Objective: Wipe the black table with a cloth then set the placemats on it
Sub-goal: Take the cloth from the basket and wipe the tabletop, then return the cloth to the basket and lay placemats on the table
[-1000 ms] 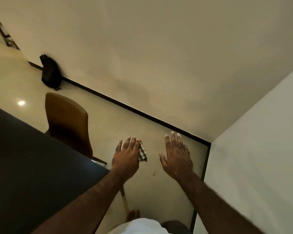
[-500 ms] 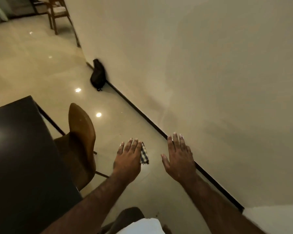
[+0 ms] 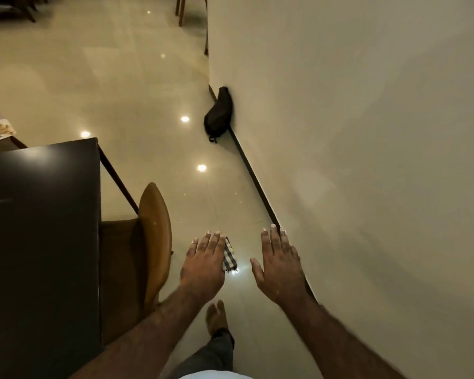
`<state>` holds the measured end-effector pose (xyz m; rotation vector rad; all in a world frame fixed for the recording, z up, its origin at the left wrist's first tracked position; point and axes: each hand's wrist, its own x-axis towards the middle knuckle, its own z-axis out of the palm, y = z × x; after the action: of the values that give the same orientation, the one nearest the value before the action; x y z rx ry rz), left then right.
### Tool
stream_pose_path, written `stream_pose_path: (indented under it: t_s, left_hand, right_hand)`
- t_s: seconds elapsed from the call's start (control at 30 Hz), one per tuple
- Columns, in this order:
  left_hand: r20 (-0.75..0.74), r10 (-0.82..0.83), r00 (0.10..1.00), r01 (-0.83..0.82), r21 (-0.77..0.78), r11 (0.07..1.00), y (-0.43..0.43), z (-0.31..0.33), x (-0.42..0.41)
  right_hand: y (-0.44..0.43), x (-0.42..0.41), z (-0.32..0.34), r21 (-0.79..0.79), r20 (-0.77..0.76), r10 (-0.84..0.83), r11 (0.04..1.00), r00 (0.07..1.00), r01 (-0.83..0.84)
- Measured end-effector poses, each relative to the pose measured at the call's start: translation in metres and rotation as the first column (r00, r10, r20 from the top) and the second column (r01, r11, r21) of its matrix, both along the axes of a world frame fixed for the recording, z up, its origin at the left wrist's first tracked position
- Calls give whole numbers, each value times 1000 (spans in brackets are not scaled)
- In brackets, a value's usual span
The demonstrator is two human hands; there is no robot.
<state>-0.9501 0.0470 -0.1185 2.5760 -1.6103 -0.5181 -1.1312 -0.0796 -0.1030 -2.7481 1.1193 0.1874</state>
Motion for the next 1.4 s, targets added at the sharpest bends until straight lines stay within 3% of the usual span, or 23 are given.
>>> stream_pose_path:
  t_s: [0.47, 0.83, 1.03, 1.27, 1.4]
  left_hand:
    - [1, 234, 972, -234, -24, 972, -172, 6, 219]
    - [48, 560, 827, -561, 16, 827, -257, 19, 372]
    - [61, 672, 738, -674, 7, 739, -267, 27, 470]
    - [-24, 773, 634, -773, 6, 635, -259, 18, 626]
    - [0, 825, 565, -824, -53, 564, -244, 28, 716]
  right_hand:
    - [-203, 271, 5, -9, 19, 250, 968, 968, -250]
    - [-339, 484, 13, -40, 10, 574, 818, 819, -573]
    - [-358, 617, 14, -11, 37, 679, 734, 733, -680]
    - [-346, 791, 14, 12, 13, 785, 619, 619, -785]
    - [-334, 891, 21, -62, 66, 838, 546, 542, -836]
